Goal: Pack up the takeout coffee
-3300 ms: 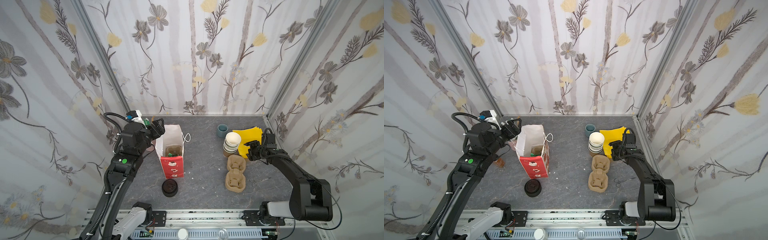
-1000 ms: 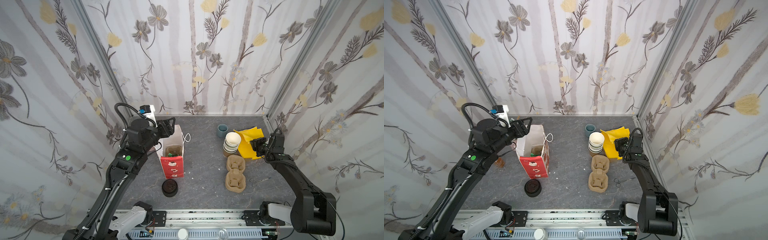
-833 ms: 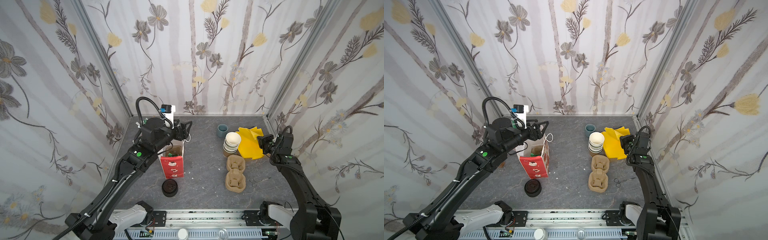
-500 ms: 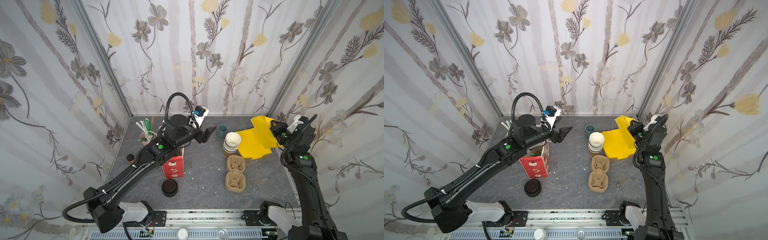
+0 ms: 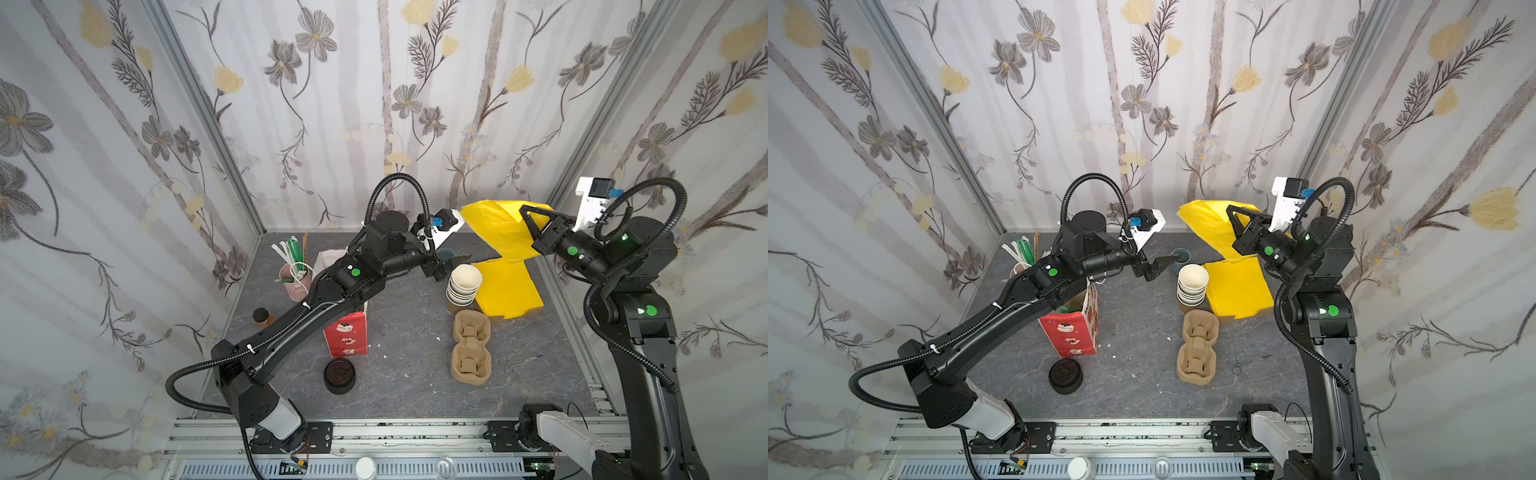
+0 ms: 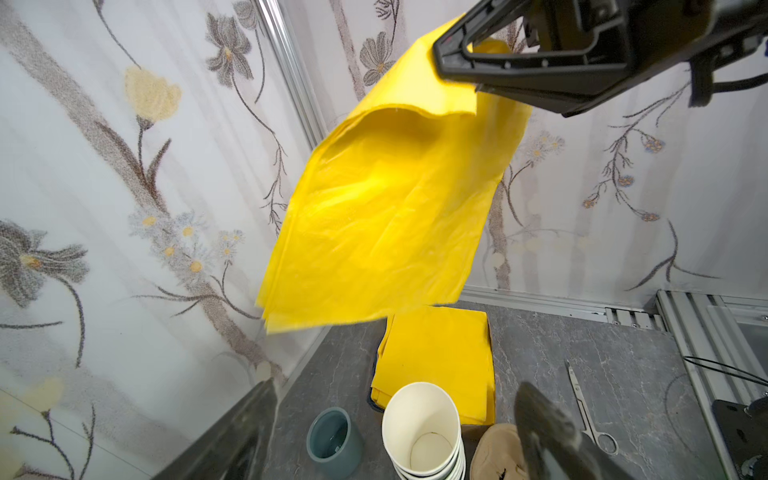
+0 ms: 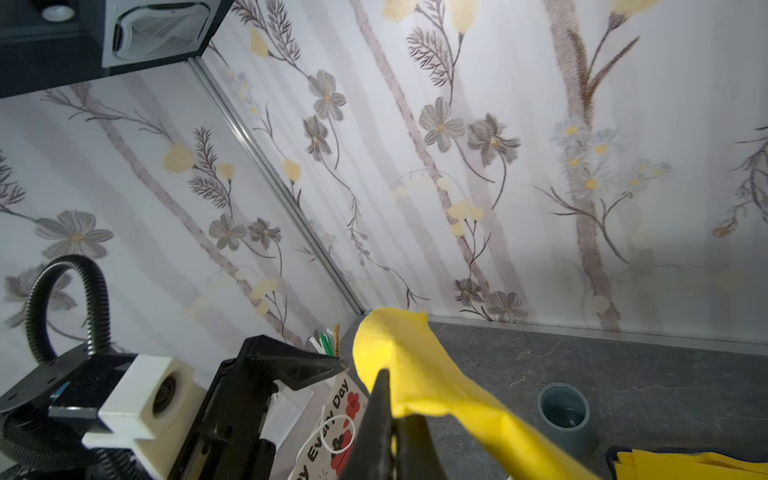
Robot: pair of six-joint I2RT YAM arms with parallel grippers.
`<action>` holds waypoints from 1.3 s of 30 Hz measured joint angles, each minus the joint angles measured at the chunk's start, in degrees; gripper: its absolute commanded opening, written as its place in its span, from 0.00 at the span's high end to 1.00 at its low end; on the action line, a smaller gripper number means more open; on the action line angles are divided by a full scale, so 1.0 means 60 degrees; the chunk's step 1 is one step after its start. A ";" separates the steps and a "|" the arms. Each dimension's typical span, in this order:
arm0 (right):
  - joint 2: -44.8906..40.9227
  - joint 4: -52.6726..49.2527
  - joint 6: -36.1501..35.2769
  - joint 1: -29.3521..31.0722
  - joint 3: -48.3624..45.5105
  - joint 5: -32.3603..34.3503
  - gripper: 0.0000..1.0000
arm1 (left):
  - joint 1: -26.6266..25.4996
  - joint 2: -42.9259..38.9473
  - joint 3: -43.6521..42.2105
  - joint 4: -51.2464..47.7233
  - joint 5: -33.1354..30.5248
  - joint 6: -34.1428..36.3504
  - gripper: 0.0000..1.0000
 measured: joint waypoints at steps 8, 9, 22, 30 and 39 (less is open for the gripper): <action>0.1399 -0.1727 -0.1104 0.1559 0.1723 -0.0248 1.00 | 0.0018 0.0040 -0.0324 0.0004 0.0430 0.0510 0.03; 0.1563 -0.1887 -0.1220 0.1719 0.1963 -0.0270 1.00 | 0.0047 0.0025 -0.0423 0.0007 0.0415 0.0532 0.03; 0.2229 -0.3096 -0.1872 0.2699 0.3093 0.0302 1.00 | 0.0346 -0.0867 -0.1344 -0.0029 0.0204 0.0379 0.10; 0.2415 -0.3683 -0.2248 0.2852 0.3129 0.1362 1.00 | 0.0350 -0.2470 -0.2459 0.0073 -0.0200 0.0262 0.06; 0.2608 -0.4615 -0.3089 0.3708 0.3268 0.1158 1.00 | 0.0543 -0.1938 -0.2426 0.0066 -0.1118 0.0925 0.08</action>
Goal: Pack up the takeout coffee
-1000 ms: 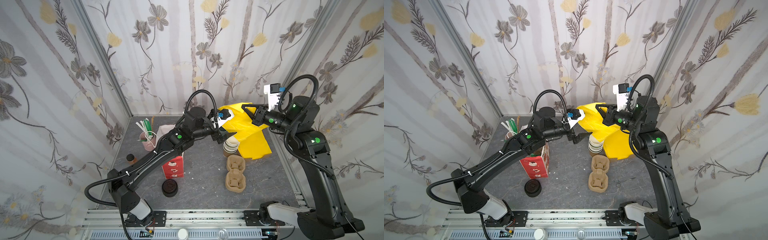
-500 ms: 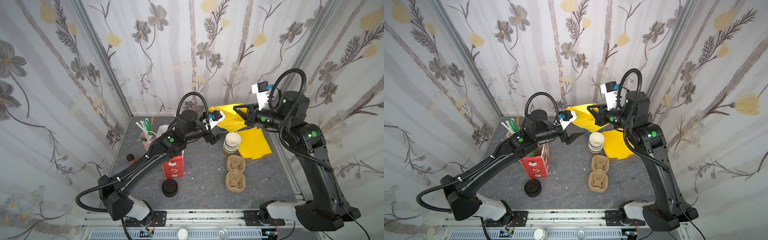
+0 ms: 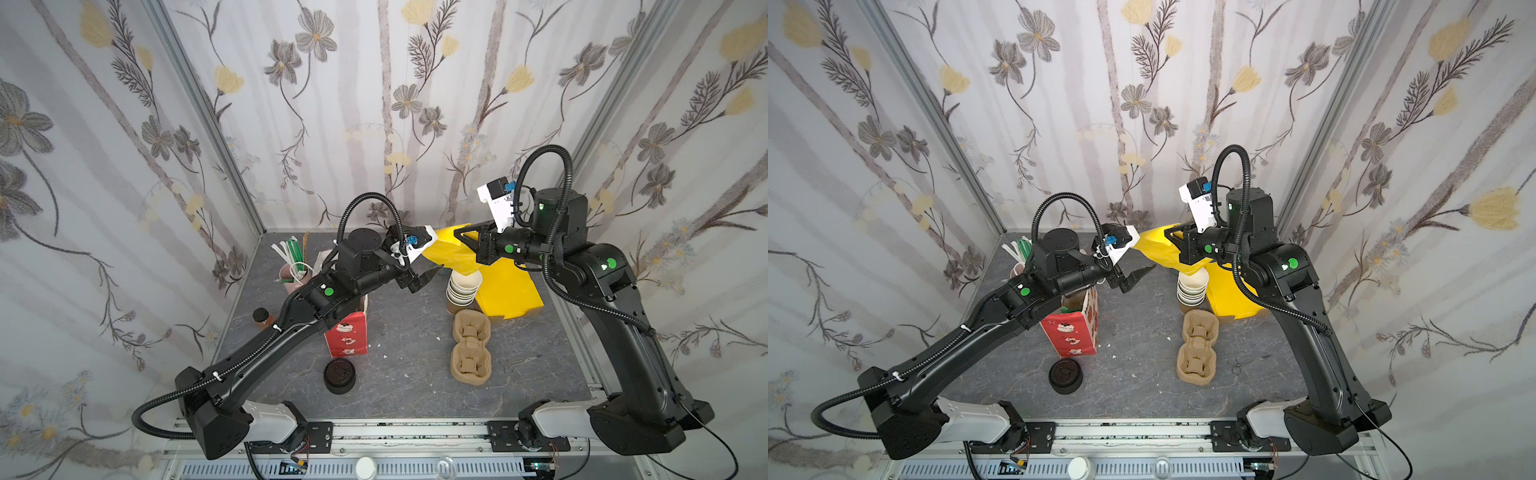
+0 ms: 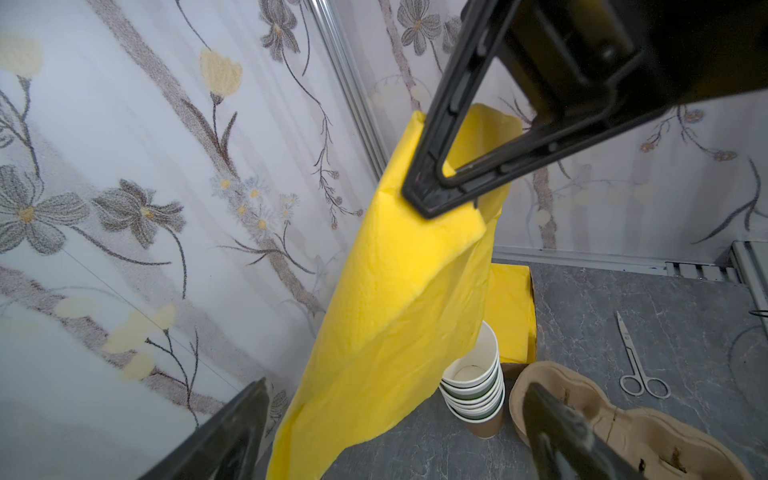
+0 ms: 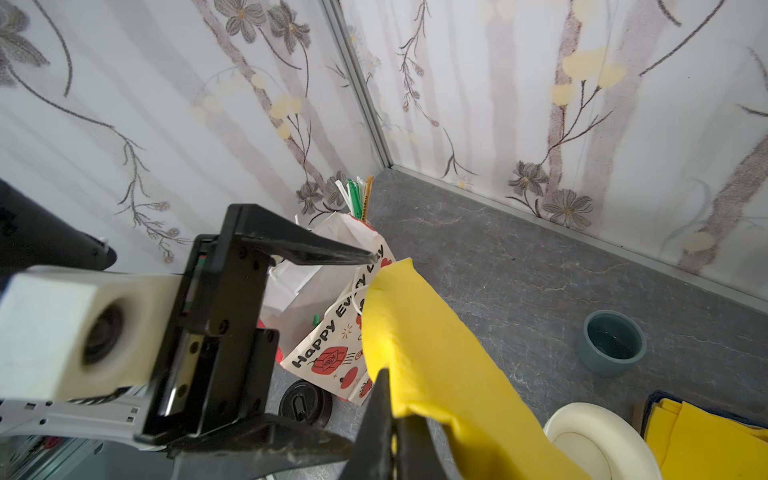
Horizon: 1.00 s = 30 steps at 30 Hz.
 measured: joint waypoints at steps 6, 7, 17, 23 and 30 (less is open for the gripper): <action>0.0087 -0.0372 -0.0357 0.0299 0.0029 -0.0153 1.00 | 0.0426 0.0270 0.0007 -0.0004 0.0357 0.0033 0.31; 0.0098 -0.0375 -0.0390 0.0324 0.0033 -0.0186 1.00 | 0.0444 0.0291 0.0007 -0.0004 0.0455 0.0029 0.34; 0.0149 -0.0324 -0.0455 0.0674 0.0040 -0.0466 1.00 | 0.0718 0.0459 0.0007 -0.0004 0.1461 -0.0200 0.78; 0.0146 -0.0189 -0.0448 0.0936 -0.0022 -0.0455 1.00 | 0.0790 0.0459 0.0015 -0.0004 0.1960 -0.0455 1.00; -0.0215 0.0452 -0.0368 0.1195 -0.0787 -0.0215 0.98 | 0.0721 0.0262 0.0080 0.0204 0.0925 -0.1275 1.00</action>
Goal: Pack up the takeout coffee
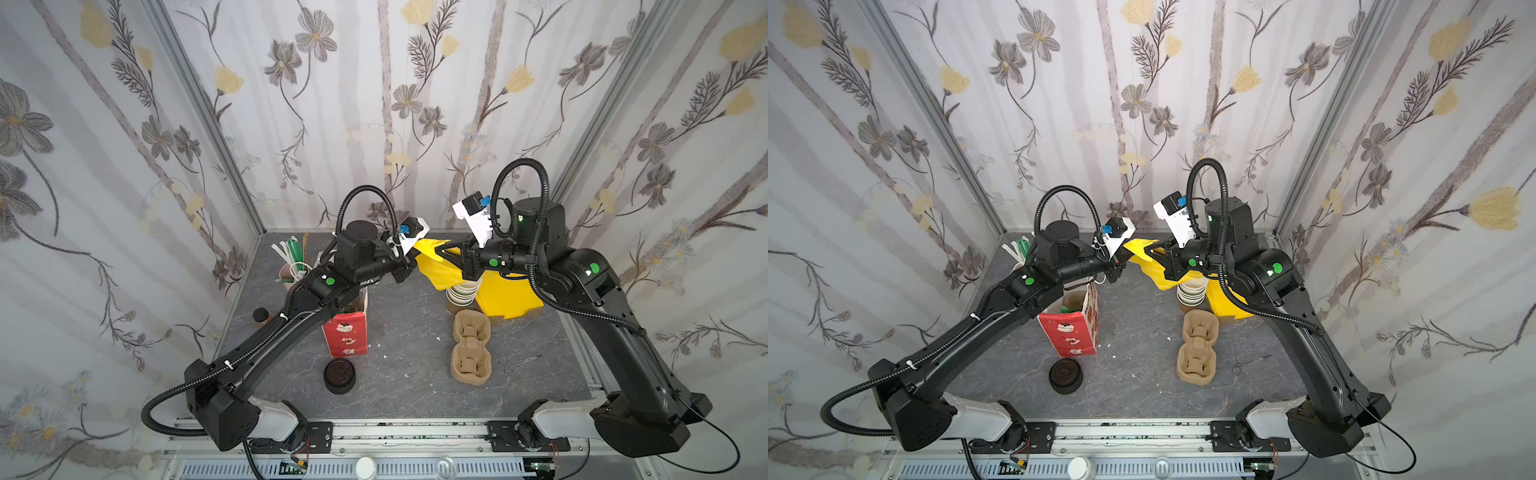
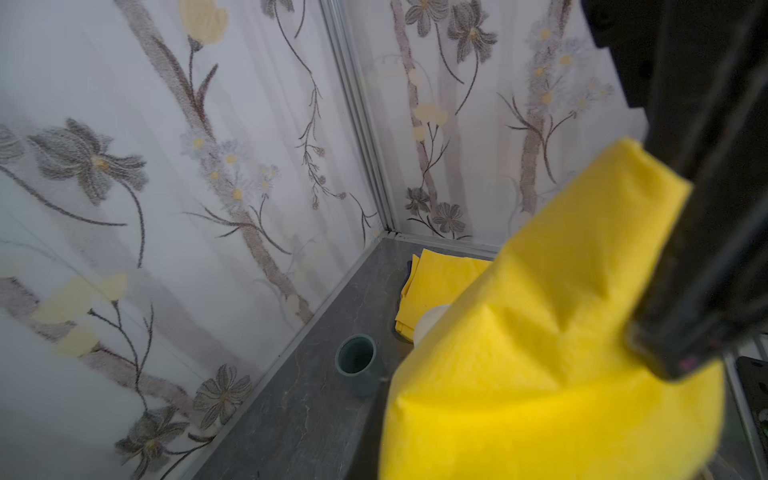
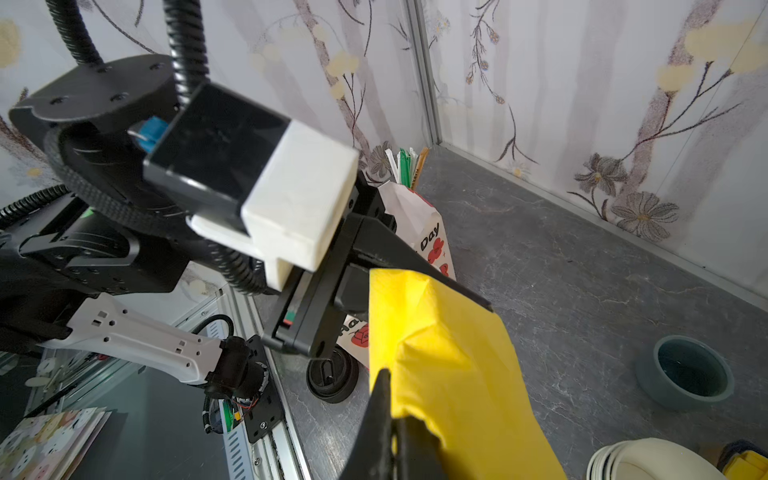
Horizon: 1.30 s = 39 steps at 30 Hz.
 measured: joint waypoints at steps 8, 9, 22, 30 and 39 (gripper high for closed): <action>-0.0361 0.1195 0.0444 0.0047 -0.0849 -0.0171 0.38 | -0.0262 -0.0871 -0.0812 0.1902 -0.1974 -0.1042 1.00; -0.0415 0.1195 0.0488 0.0047 -0.0874 -0.0175 0.34 | -0.0262 -0.0991 -0.0980 0.2149 -0.2186 -0.1173 1.00; -0.2339 0.1315 -0.0142 0.0044 -0.1275 0.1898 0.05 | -0.0226 -0.2280 -0.2459 0.3614 -0.1723 0.0310 1.00; -0.1177 0.1275 -0.0211 0.0761 -0.1177 0.0168 0.00 | -0.0229 -0.2721 -0.3260 0.4484 -0.0102 0.0914 1.00; -0.0863 0.1406 -0.0299 0.1020 -0.1723 -0.0761 0.08 | -0.0237 -0.2838 -0.3391 0.4976 0.1053 0.0841 1.00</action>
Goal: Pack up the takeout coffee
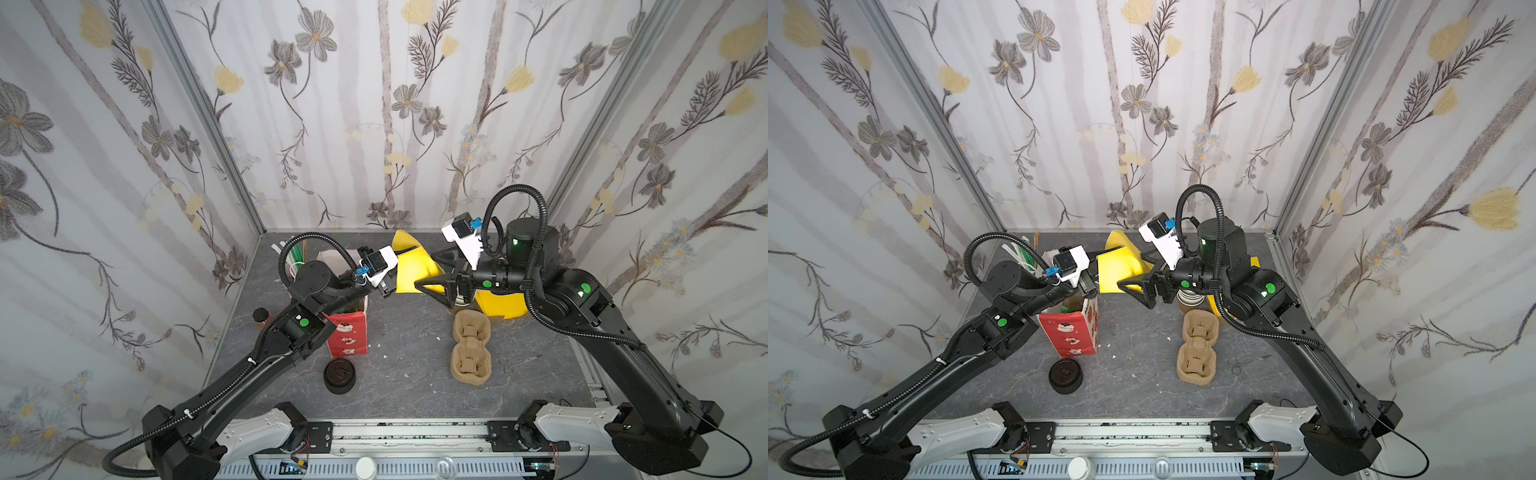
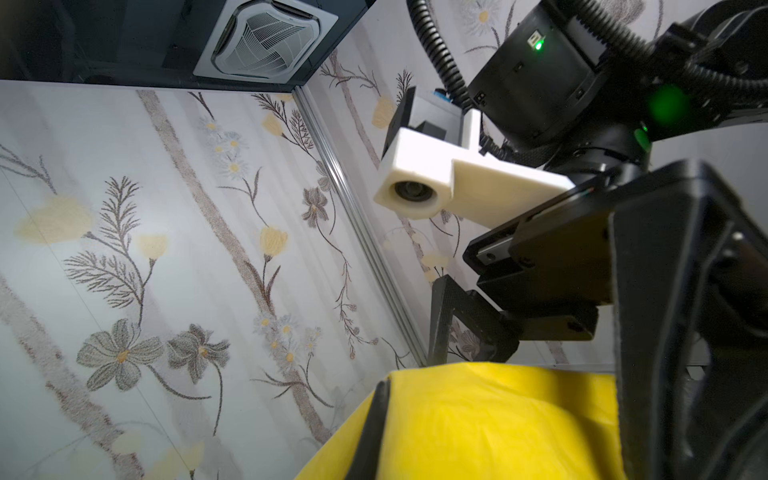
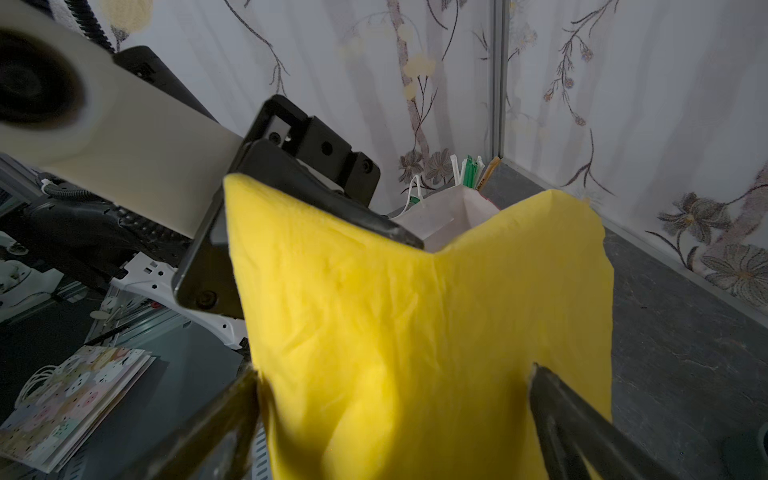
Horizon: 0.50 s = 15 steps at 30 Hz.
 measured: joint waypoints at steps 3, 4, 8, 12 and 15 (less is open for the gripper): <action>0.0102 0.0087 0.0018 0.0029 -0.0018 -0.0131 0.21 | -0.0011 -0.0036 0.0000 0.0135 0.0200 -0.0066 1.00; 0.0117 0.0091 0.0036 0.0029 -0.0029 -0.0149 0.25 | -0.0011 -0.0040 -0.0004 0.0182 0.0226 -0.0073 1.00; 0.0120 0.0215 0.0044 0.0029 -0.0044 -0.0186 0.57 | -0.0025 -0.0080 -0.0091 0.0259 0.0240 -0.0171 1.00; 0.0025 0.0557 0.0219 0.0029 -0.0109 -0.0255 0.87 | -0.0047 -0.0204 -0.0248 0.0262 0.0233 -0.0204 0.82; -0.0051 0.0805 0.0291 0.0029 -0.0113 -0.0280 0.94 | -0.0055 -0.0302 -0.0357 0.0273 0.0153 -0.0211 0.44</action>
